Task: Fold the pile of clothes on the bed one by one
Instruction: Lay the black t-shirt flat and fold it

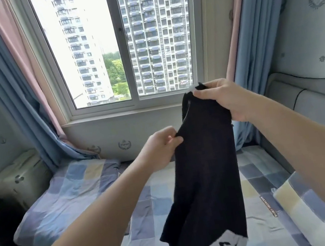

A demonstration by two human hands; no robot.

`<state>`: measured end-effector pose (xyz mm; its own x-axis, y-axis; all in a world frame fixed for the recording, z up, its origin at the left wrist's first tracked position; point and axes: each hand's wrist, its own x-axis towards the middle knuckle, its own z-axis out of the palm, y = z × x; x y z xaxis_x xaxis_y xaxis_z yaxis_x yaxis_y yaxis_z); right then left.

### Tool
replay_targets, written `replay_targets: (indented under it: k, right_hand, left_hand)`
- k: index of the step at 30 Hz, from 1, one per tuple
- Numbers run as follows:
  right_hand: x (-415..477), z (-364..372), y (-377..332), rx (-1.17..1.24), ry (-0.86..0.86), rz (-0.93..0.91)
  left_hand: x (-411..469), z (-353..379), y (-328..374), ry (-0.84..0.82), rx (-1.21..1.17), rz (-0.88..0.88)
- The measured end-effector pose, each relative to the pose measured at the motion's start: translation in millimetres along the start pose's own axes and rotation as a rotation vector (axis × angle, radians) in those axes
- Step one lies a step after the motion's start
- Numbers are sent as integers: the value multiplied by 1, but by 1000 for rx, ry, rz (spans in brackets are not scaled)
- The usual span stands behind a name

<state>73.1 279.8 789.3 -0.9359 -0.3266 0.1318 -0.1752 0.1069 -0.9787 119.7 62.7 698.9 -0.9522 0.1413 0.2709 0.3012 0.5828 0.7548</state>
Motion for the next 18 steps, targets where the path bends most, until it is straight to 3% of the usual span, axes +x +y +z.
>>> replay_targets:
  k: [3,5,8,11,13,14,16,18]
  right_hand:
    - [7,-19,14,-206,113,-2]
    - [10,-29,28,-234,214,53]
    - [10,-29,51,-194,486,100]
    - [-10,3,70,-314,642,-151]
    - [-31,41,84,-292,511,-280]
    - [-41,63,93,-220,382,-256]
    - [-52,105,116,-87,150,-107]
    - [-54,134,146,-55,61,23]
  left_hand:
    - [6,-15,4,163,87,74]
    - [10,-21,8,230,124,129]
    - [20,-28,11,327,14,75]
    - [27,-32,10,411,-101,-17]
    - [28,-29,14,432,-205,-44]
    - [28,-26,18,433,-247,-42]
    - [27,-22,26,411,-286,-36]
    - [24,-22,33,380,-333,-38]
